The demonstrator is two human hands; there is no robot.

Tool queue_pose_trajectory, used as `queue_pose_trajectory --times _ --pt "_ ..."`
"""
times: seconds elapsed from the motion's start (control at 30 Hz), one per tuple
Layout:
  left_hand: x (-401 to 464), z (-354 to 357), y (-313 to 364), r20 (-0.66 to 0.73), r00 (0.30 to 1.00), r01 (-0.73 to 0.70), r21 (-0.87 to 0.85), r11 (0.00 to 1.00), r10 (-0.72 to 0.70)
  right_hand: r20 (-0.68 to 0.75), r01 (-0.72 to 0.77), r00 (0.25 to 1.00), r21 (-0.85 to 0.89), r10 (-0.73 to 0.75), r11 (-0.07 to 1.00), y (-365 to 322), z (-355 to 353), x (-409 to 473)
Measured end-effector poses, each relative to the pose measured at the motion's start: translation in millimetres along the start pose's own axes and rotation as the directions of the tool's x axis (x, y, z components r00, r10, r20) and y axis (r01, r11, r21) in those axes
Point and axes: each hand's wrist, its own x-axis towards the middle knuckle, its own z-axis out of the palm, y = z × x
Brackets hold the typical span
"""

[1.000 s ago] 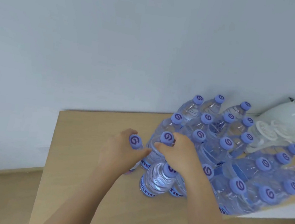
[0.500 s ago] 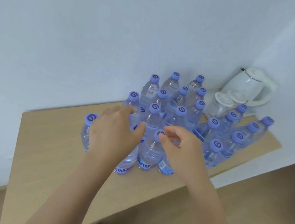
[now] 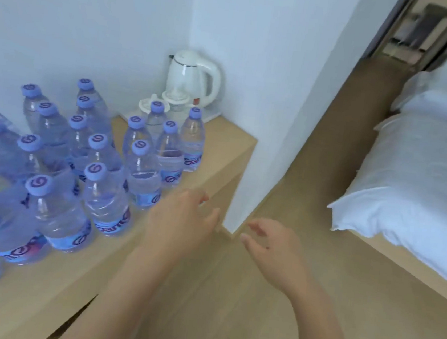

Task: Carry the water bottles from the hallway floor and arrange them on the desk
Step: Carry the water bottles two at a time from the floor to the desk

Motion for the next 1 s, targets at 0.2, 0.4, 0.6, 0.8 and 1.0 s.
queue_pose_trajectory --times 0.2,0.4,0.6,0.8,1.0 --pt "29 68 80 0.215 0.964 -0.158 -0.023 0.987 0.159 -0.033 -0.16 0.987 -0.05 0.159 0.986 86 -46 2" --pt "83 132 133 0.375 0.899 -0.228 -0.04 0.973 0.226 -0.078 -0.28 0.958 -0.056 0.276 0.958 151 -79 30" --pt "167 196 184 0.446 0.859 -0.278 -0.01 0.961 0.253 -0.081 -0.394 0.915 0.02 0.395 0.919 203 -115 98" --pt "267 238 244 0.538 0.794 -0.37 0.056 0.927 0.284 -0.092 -0.477 0.875 0.004 0.475 0.879 246 -166 187" --pt "335 284 291 0.597 0.729 -0.425 0.013 0.905 0.334 -0.096 -0.539 0.835 0.059 0.542 0.84 294 -197 242"
